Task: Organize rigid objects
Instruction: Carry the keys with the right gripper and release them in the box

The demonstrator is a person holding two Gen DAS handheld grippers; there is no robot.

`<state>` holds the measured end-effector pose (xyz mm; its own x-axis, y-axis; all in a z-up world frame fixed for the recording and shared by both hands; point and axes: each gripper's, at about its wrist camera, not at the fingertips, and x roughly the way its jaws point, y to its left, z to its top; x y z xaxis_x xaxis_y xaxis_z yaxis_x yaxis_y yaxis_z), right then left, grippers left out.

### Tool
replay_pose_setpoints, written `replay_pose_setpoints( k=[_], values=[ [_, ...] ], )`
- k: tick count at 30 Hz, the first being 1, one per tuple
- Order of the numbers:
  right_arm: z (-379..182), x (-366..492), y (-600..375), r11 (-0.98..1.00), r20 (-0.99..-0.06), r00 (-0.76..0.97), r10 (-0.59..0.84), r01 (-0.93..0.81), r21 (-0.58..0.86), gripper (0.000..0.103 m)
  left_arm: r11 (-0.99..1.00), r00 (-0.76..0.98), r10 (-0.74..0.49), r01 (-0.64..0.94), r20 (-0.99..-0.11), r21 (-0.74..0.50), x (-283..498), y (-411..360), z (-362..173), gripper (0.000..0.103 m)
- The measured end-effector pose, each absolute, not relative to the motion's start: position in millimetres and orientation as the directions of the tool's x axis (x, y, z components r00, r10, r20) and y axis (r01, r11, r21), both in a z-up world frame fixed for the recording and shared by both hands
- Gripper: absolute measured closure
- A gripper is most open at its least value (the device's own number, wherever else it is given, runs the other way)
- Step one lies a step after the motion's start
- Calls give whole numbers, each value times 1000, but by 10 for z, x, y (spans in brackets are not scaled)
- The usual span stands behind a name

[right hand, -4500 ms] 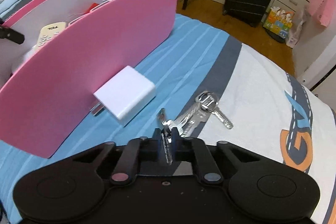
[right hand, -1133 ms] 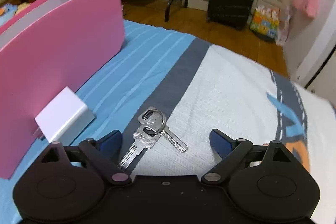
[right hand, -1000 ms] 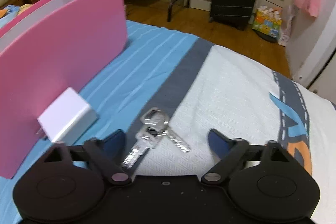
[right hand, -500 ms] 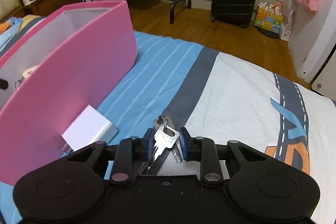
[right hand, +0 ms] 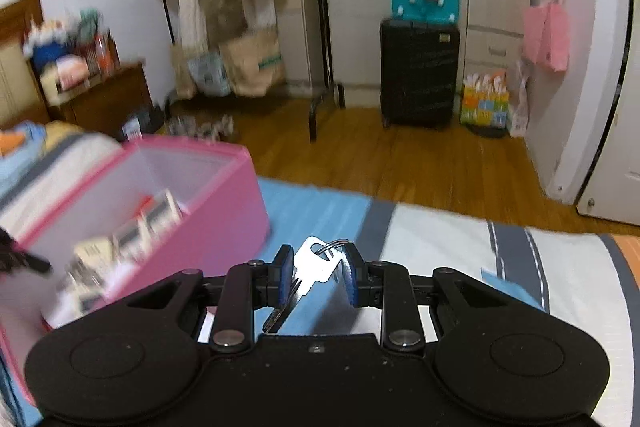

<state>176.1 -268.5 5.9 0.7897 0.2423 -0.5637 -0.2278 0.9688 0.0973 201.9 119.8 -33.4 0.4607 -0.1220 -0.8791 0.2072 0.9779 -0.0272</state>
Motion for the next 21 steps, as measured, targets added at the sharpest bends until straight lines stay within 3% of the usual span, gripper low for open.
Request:
replay_pose_setpoints(
  k=[10,21],
  values=[
    [539,1636,-2246,927,-434,819,375,-330,179,73,980,449,-105,199,-887,-15,2025,1164,-374,97],
    [440,1973,-1326,840,-508,673,537,-484,245,73,984,443,-122,171,-888,-49,2042,1203,-411,97]
  ],
)
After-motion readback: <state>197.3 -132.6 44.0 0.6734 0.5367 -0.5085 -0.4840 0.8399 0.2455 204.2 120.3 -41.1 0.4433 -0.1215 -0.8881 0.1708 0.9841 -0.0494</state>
